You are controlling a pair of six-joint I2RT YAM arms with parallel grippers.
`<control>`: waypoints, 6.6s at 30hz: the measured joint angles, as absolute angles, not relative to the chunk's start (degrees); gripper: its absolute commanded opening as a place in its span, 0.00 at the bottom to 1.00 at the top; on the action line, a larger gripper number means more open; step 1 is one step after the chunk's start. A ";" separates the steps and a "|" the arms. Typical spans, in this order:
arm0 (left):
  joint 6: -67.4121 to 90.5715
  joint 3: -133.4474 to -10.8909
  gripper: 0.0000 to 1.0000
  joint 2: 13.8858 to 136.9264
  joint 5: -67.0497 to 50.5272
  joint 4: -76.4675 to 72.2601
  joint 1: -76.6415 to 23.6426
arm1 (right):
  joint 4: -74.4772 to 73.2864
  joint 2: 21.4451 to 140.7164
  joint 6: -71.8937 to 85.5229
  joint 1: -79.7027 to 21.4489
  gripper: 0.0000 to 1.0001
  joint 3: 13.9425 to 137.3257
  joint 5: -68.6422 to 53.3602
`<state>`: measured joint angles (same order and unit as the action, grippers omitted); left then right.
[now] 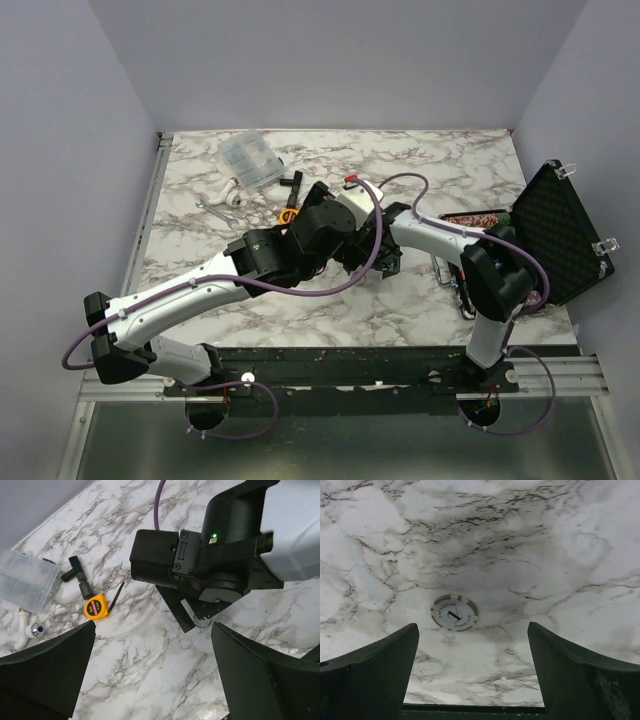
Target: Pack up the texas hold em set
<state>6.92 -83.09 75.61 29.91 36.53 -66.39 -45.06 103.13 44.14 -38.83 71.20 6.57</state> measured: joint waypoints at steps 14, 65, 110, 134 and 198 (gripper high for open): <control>7.99 -83.11 0.99 75.72 33.87 36.97 -66.02 | -49.25 114.26 48.05 -42.68 0.69 80.84 5.39; 7.14 -83.09 0.99 75.61 34.06 36.88 -66.02 | -45.78 109.84 51.44 -43.70 0.01 74.48 8.82; 21.74 -78.59 0.56 82.08 5.26 30.61 -53.69 | -6.20 68.55 75.77 -24.62 0.01 43.62 -22.15; 28.45 -78.41 0.29 87.88 1.28 27.81 -49.12 | 5.26 71.20 81.45 -24.29 0.01 43.07 -26.50; 15.18 -77.52 0.00 74.67 -40.82 23.09 -52.53 | -9.74 43.33 33.69 -22.85 0.28 47.81 -55.75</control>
